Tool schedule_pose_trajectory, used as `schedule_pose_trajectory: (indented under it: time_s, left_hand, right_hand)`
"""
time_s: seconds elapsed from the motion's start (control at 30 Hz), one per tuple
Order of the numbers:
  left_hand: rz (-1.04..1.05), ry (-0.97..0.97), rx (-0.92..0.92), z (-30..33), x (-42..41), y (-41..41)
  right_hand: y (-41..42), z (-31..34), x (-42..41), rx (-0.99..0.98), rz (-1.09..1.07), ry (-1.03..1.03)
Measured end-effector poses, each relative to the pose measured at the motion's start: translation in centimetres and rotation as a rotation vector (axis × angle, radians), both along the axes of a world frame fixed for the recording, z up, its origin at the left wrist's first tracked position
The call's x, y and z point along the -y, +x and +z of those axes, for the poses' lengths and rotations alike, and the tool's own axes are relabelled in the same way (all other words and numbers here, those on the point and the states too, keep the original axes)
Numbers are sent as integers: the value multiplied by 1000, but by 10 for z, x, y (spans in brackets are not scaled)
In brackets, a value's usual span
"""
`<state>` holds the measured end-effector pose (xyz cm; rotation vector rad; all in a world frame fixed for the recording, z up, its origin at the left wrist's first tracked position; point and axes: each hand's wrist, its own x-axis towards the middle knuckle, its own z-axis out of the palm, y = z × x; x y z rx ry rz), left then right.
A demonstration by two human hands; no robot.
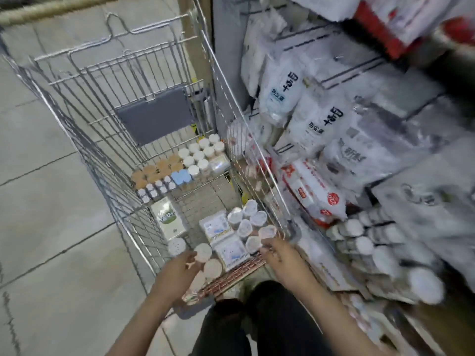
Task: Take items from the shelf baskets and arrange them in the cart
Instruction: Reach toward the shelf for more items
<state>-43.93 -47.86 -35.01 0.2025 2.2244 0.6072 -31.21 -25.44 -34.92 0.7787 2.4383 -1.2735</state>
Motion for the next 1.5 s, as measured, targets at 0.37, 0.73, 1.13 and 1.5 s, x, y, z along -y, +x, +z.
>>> schedule_pose_trajectory:
  time_s: [0.37,0.73,1.13,1.5]
  left_hand:
    - [-606,295,-104,101,-125,54]
    - [-1310,501,-64,175,-196,355]
    - [-1608,492,196,193,-138,620]
    - [-1484,510,174,209,-217,730]
  right_hand:
    - [222,105,9,-113,-916,61]
    - [486,134,148,-125,-1579,113]
    - [682,153,258,-114,-1932,245]
    - [808,184,155,-242,-1836,258]
